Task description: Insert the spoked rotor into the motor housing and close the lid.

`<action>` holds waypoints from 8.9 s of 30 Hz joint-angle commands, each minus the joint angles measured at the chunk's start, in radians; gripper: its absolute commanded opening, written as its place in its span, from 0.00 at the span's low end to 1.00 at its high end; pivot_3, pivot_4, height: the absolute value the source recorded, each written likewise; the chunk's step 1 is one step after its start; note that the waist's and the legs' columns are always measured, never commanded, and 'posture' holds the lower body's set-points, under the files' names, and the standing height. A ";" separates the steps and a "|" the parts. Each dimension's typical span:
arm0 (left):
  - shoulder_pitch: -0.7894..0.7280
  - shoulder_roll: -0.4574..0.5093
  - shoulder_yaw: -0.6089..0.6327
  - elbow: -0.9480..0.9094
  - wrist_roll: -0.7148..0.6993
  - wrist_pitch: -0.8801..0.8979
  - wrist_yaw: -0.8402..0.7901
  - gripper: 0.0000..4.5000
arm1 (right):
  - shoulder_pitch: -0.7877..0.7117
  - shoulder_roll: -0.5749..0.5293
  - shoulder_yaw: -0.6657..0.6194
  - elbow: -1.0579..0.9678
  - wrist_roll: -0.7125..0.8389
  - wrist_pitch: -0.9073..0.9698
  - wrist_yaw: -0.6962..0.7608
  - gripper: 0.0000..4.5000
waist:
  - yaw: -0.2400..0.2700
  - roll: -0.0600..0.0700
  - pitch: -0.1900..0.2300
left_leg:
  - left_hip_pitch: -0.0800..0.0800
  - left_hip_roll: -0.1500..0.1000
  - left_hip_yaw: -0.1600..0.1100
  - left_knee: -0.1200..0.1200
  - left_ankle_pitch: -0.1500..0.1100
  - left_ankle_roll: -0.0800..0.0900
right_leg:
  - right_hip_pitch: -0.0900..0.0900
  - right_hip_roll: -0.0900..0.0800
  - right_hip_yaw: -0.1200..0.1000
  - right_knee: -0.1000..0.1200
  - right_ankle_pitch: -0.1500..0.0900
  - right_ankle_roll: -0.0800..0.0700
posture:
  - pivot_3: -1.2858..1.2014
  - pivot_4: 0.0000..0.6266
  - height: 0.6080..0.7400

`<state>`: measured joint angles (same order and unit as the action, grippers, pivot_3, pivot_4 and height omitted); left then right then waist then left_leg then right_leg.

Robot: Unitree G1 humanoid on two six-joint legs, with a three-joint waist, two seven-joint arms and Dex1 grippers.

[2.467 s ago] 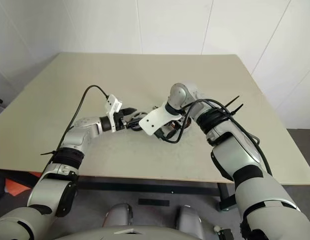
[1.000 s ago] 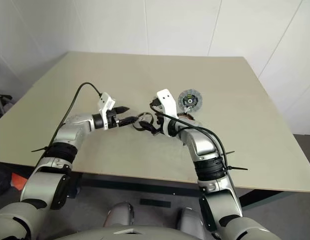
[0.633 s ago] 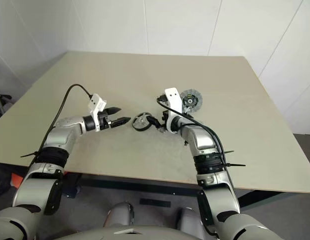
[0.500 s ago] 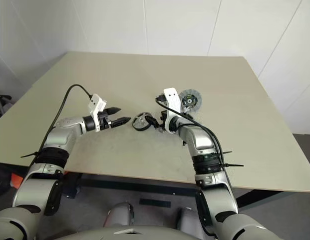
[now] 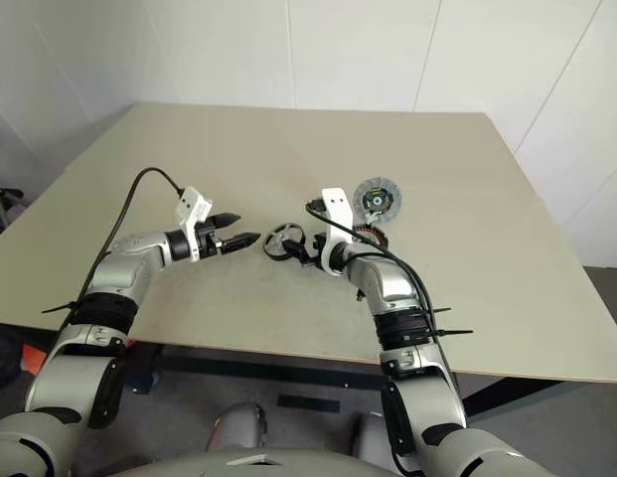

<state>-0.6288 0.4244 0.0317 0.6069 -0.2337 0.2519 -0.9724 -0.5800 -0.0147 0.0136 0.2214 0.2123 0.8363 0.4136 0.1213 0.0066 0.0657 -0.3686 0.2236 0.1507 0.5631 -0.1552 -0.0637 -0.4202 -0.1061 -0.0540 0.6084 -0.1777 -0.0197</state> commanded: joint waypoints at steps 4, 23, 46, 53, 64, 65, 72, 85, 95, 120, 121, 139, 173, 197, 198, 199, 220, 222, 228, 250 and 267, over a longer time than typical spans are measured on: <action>-0.017 0.006 0.007 -0.042 -0.006 -0.008 0.007 1.00 | -0.011 0.003 -0.005 -0.015 0.039 0.009 0.008 0.71 | 0.000 0.000 0.000 | 0.000 0.000 0.000 0.000 0.000 0.000 | 0.000 0.000 0.000 0.000 0.000 0.000 | 0.52 0.00 1.00; -0.025 0.002 0.006 -0.021 0.000 -0.020 0.009 1.00 | -0.080 -0.019 -0.021 -0.094 0.087 0.022 0.010 0.00 | 0.002 0.000 0.000 | 0.000 0.000 0.000 0.001 0.000 0.000 | 0.001 0.000 0.000 0.000 0.000 0.000 | 0.52 0.00 1.00; -0.035 0.005 -0.009 -0.006 -0.023 -0.028 0.011 1.00 | -0.207 -0.166 -0.034 -0.057 0.059 -0.067 0.009 0.00 | 0.001 0.000 0.000 | -0.001 0.000 0.000 0.001 0.002 -0.003 | 0.001 0.000 0.000 0.000 0.000 0.000 | 0.52 0.00 1.00; -0.050 0.002 0.024 -0.021 -0.066 -0.023 0.010 1.00 | -0.316 -0.176 -0.005 0.356 -0.037 -0.307 -0.020 0.00 | -0.002 0.000 0.000 | -0.001 0.000 0.000 0.001 0.002 -0.003 | 0.000 0.000 0.000 0.001 0.000 0.000 | 0.52 0.00 1.00; -0.023 0.006 0.031 -0.049 -0.063 -0.014 0.015 1.00 | -0.398 -0.151 0.004 0.588 -0.095 -0.460 0.015 0.00 | -0.019 0.000 0.000 | -0.005 0.000 0.000 0.004 0.000 -0.001 | -0.002 0.000 0.000 0.001 0.000 -0.001 | 0.52 0.00 1.00; -0.022 0.005 0.031 -0.051 -0.064 -0.013 0.016 1.00 | -0.399 -0.147 0.005 0.594 -0.099 -0.466 0.013 0.00 | -0.021 0.000 0.000 | -0.005 0.001 0.000 0.004 0.000 0.000 | -0.002 0.000 0.000 0.001 0.000 -0.001 | 0.52 0.00 1.00; -0.023 0.003 0.030 -0.051 -0.064 -0.013 0.018 1.00 | -0.426 -0.102 0.013 0.689 -0.133 -0.519 -0.001 0.00 | -0.025 0.000 0.000 | -0.005 0.001 0.000 0.007 -0.001 0.001 | -0.002 0.000 0.000 0.004 0.000 -0.001 | 0.52 0.00 1.00; -0.020 0.001 0.025 -0.049 -0.058 -0.017 0.021 1.00 | -0.459 -0.120 0.000 0.703 -0.170 -0.599 0.001 0.60 | -0.026 0.000 0.000 | -0.005 0.001 0.000 0.009 -0.001 0.003 | -0.002 0.000 0.000 0.007 0.000 -0.001 | 0.52 0.00 1.00; -0.025 -0.009 0.018 -0.045 -0.058 -0.013 0.013 1.00 | -0.194 -0.210 0.076 -0.010 -0.096 -0.342 0.209 0.60 | -0.018 0.000 0.000 | -0.005 0.001 0.000 0.009 -0.002 0.003 | -0.002 0.000 0.000 0.006 0.000 -0.001 | 0.52 0.00 1.00; -0.048 -0.035 -0.013 -0.023 -0.044 -0.013 -0.014 1.00 | 0.104 -0.260 0.256 -0.122 -0.167 -0.246 0.184 0.60 | -0.022 -0.001 0.000 | -0.002 0.001 -0.001 0.008 -0.002 0.003 | 0.001 0.000 0.000 0.004 0.000 0.001 | 0.52 0.00 1.00; -0.047 -0.033 -0.012 -0.024 -0.044 -0.013 -0.014 1.00 | 0.106 -0.263 0.253 -0.123 -0.166 -0.246 0.185 0.60 | -0.022 -0.001 0.000 | -0.001 0.001 -0.001 0.008 -0.002 0.003 | 0.001 0.000 0.000 0.004 0.000 0.001 | 0.52 0.00 1.00; -0.053 -0.033 -0.013 -0.013 -0.037 -0.018 -0.015 1.00 | 0.129 -0.294 0.246 -0.149 -0.175 -0.230 0.152 0.60 | -0.020 -0.001 0.000 | -0.001 0.000 -0.001 0.008 -0.001 0.002 | 0.002 0.000 0.000 0.004 -0.004 0.007 | 0.52 0.00 1.00; -0.065 -0.033 -0.006 0.013 -0.031 -0.037 -0.006 1.00 | 0.116 -0.342 0.155 -0.324 -0.048 -0.152 0.237 0.15 | -0.020 -0.001 0.000 | -0.001 0.001 -0.001 0.008 -0.002 0.003 | 0.002 0.000 0.000 0.004 -0.001 0.001 | 0.52 0.00 1.00; -0.087 -0.040 -0.008 0.048 -0.025 -0.058 -0.009 1.00 | 0.059 -0.456 0.056 -0.139 -0.098 -0.223 0.155 0.15 | -0.021 -0.001 0.000 | -0.002 0.000 0.000 0.008 -0.002 0.004 | 0.002 0.000 0.000 0.002 0.000 0.000 | 0.52 0.00 1.00; -0.087 -0.040 -0.007 0.048 -0.025 -0.058 -0.009 1.00 | 0.057 -0.451 0.059 -0.138 -0.099 -0.222 0.155 0.15 | -0.021 -0.001 0.000 | -0.002 0.000 0.000 0.008 -0.002 0.004 | 0.002 0.000 0.000 0.002 0.000 0.000 | 0.52 0.00 1.00; -0.087 -0.040 -0.007 0.049 -0.025 -0.059 -0.008 1.00 | 0.056 -0.446 0.062 -0.136 -0.100 -0.223 0.156 0.15 | -0.021 -0.001 0.000 | -0.002 0.000 0.000 0.008 -0.002 0.004 | 0.002 0.000 0.000 0.002 0.000 0.000 | 0.52 0.00 1.00; -0.084 -0.031 -0.004 0.047 -0.024 -0.063 -0.005 1.00 | 0.121 -0.430 0.089 -0.166 -0.100 -0.202 0.152 0.15 | -0.019 -0.001 0.000 | -0.002 0.000 0.000 0.008 -0.002 0.004 | 0.002 0.000 0.000 0.002 0.000 0.000 | 0.52 0.00 1.00; -0.086 -0.032 -0.004 0.049 -0.024 -0.063 -0.005 1.00 | 0.121 -0.427 0.088 -0.161 -0.094 -0.196 0.159 0.15 | -0.019 -0.001 0.000 | -0.002 0.000 0.000 0.008 -0.002 0.004 | 0.002 0.000 0.000 0.002 0.000 0.000 | 0.52 0.00 1.00; -0.088 -0.032 -0.004 0.052 -0.023 -0.064 -0.003 1.00 | 0.111 -0.434 0.088 -0.154 -0.113 -0.217 0.146 0.51 | -0.019 -0.001 0.000 | -0.002 0.000 0.000 0.008 -0.002 0.004 | 0.002 0.000 0.000 0.002 0.000 0.000 | 0.52 0.00 1.00; -0.089 -0.032 -0.003 0.051 -0.021 -0.063 -0.004 1.00 | 0.086 -0.431 0.050 -0.157 -0.096 -0.219 0.143 0.01 | -0.019 -0.001 0.000 | -0.002 0.000 0.000 0.008 -0.003 0.004 | 0.002 0.000 0.000 0.002 0.000 0.000 | 0.52 0.00 1.00; -0.085 -0.045 -0.011 0.041 -0.022 -0.050 -0.008 1.00 | 0.140 -0.413 0.099 -0.161 -0.104 -0.205 0.151 0.01 | -0.019 -0.001 0.000 | -0.001 0.000 0.000 0.008 -0.003 0.004 | 0.003 0.000 0.000 0.002 0.000 0.000 | 0.52 0.00 1.00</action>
<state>-0.6953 0.3775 0.0101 0.6733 -0.2508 0.2055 -0.9774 -0.4443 -0.4268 0.1096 0.0814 0.1130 0.6316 0.5649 0.1024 0.0058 0.0654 -0.3695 0.2239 0.1504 0.5709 -0.1577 -0.0592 -0.4169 -0.1064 -0.0539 0.6100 -0.1779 -0.0195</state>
